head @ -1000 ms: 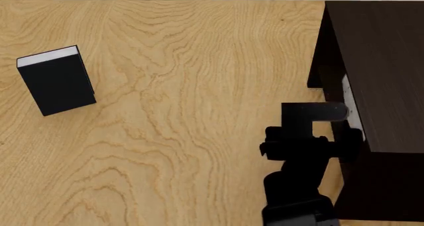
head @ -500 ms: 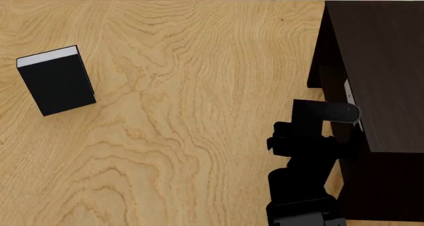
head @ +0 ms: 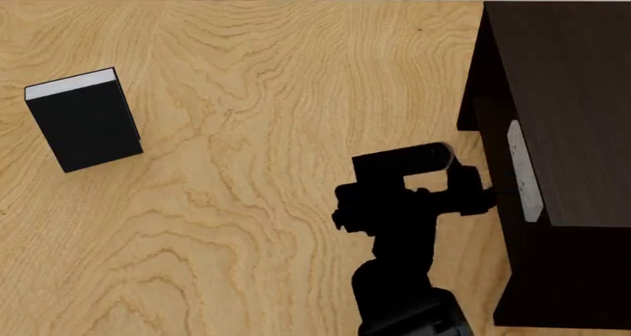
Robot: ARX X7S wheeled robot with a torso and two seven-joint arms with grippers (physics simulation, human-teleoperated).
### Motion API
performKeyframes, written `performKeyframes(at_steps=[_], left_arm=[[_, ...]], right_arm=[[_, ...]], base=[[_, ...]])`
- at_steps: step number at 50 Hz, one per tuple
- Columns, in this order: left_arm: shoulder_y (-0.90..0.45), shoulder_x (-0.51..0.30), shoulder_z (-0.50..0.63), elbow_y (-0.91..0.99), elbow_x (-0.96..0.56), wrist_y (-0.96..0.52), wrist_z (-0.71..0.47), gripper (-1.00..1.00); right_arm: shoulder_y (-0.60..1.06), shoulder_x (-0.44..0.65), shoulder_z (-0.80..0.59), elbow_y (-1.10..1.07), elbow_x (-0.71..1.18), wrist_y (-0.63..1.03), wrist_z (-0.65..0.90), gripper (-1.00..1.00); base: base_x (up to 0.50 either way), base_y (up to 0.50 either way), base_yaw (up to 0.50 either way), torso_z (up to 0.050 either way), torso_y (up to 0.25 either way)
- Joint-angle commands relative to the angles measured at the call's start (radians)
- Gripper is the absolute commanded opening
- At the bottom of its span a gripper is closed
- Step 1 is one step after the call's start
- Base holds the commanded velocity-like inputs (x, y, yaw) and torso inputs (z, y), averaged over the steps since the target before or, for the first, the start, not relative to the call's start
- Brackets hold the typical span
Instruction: Pick up the book on the right and place it on the cabinet shelf.
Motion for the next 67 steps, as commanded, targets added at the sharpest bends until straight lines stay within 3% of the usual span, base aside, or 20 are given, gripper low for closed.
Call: performKeyframes(at_steps=[1,9,22,36,67], left_arm=[[0.021,-0.020,-0.004,0.005,0.005,0.024,-0.006,1.00],[0.023,-0.017,0.002,0.004,0.012,0.027,-0.005,1.00],[0.037,-0.019,0.013,0.003,0.026,0.041,-0.008,1.00],[0.062,-0.020,0.022,0.000,0.049,0.062,-0.009,1.00],[0.060,-0.011,0.031,-0.010,0.059,0.060,-0.002,1.00]], right_arm=[[-0.001,-0.009,-0.300,-0.007,0.241,-0.083,-0.057,1.00],[0.006,-0.004,-0.390,-0.057,0.337,-0.113,-0.075,1.00],[-0.032,0.277,-0.400,-0.769,0.400,0.148,0.107,1.00],[0.008,0.458,-0.375,-1.208,0.462,0.281,0.205,1.00],[0.108,0.711,-0.274,-1.774,0.606,0.472,0.402,1.00]], base=[[0.00,0.00,0.00,0.000,0.000],[0.00,0.00,0.00,0.000,0.000],[0.00,0.00,0.00,0.000,0.000],[0.00,0.00,0.00,0.000,0.000],[0.00,0.00,0.00,0.000,0.000]])
